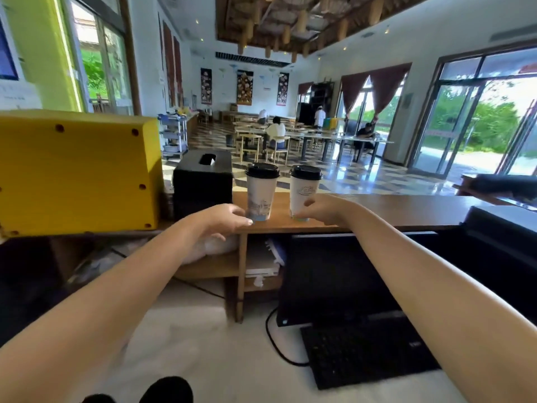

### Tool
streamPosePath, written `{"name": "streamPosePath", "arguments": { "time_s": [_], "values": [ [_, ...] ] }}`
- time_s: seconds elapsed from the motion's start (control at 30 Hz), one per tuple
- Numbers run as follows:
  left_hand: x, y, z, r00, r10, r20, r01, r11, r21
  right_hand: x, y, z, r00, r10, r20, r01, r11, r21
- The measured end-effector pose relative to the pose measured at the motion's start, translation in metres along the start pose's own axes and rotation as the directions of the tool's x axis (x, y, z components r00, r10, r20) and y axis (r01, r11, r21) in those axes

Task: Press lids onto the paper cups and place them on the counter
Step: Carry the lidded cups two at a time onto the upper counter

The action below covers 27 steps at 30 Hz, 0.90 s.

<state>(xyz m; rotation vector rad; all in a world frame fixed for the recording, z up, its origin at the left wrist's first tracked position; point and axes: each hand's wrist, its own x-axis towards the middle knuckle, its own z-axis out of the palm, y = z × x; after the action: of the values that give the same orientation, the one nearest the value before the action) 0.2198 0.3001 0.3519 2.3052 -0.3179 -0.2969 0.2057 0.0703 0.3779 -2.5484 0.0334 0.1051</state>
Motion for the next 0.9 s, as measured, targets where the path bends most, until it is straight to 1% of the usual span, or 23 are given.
{"name": "streamPosePath", "arguments": {
  "time_s": [0.1, 0.17, 0.27, 0.33, 0.37, 0.4, 0.47, 0.53, 0.6, 0.67, 0.77, 0.9],
  "values": [
    [-0.029, -0.025, -0.013, 0.996, 0.011, 0.084, -0.017, 0.997, 0.080, -0.027, -0.024, 0.014, 0.993, 0.067, 0.094, -0.064, 0.997, -0.035],
    [-0.054, -0.048, -0.021, 0.987, 0.001, 0.158, -0.030, 0.984, 0.177, -0.050, -0.042, 0.034, 0.973, 0.123, 0.197, -0.121, 0.992, -0.023],
    [-0.096, -0.088, -0.031, 0.970, -0.007, 0.245, -0.076, 0.941, 0.329, -0.079, -0.063, 0.075, 0.948, 0.169, 0.269, -0.122, 0.975, -0.185],
    [-0.114, -0.110, -0.035, 0.966, 0.012, 0.258, -0.124, 0.897, 0.424, -0.093, -0.063, 0.098, 0.975, 0.128, 0.183, -0.071, 0.955, -0.288],
    [-0.126, -0.127, -0.039, 0.966, 0.010, 0.258, -0.132, 0.878, 0.460, -0.098, -0.061, 0.114, 0.985, 0.102, 0.142, -0.055, 0.952, -0.300],
    [-0.139, -0.149, -0.043, 0.967, -0.004, 0.256, -0.121, 0.873, 0.472, -0.103, -0.060, 0.134, 0.989, 0.095, 0.111, -0.061, 0.960, -0.272],
    [-0.163, -0.195, -0.045, 0.974, -0.023, 0.224, -0.078, 0.899, 0.430, -0.115, -0.051, 0.176, 0.993, 0.090, 0.079, -0.073, 0.978, -0.196],
    [-0.190, -0.242, -0.040, 0.988, -0.048, 0.147, -0.007, 0.935, 0.354, -0.128, -0.038, 0.221, 0.993, 0.102, 0.053, -0.090, 0.979, -0.185],
    [-0.215, -0.283, -0.026, 0.989, -0.108, 0.099, 0.076, 0.955, 0.286, -0.143, -0.024, 0.264, 0.992, 0.112, 0.063, -0.100, 0.980, -0.170],
    [-0.235, -0.319, -0.008, 0.977, -0.184, 0.105, 0.156, 0.961, 0.228, -0.156, -0.010, 0.303, 0.988, 0.117, 0.102, -0.100, 0.983, -0.156],
    [-0.250, -0.357, 0.021, 0.953, -0.263, 0.154, 0.245, 0.961, 0.127, -0.172, 0.008, 0.352, 0.982, 0.114, 0.150, -0.104, 0.992, -0.073],
    [-0.251, -0.391, 0.063, 0.959, -0.251, 0.129, 0.223, 0.955, 0.196, -0.187, 0.023, 0.404, 0.984, 0.086, 0.154, -0.083, 0.996, -0.027]
  ]
}}
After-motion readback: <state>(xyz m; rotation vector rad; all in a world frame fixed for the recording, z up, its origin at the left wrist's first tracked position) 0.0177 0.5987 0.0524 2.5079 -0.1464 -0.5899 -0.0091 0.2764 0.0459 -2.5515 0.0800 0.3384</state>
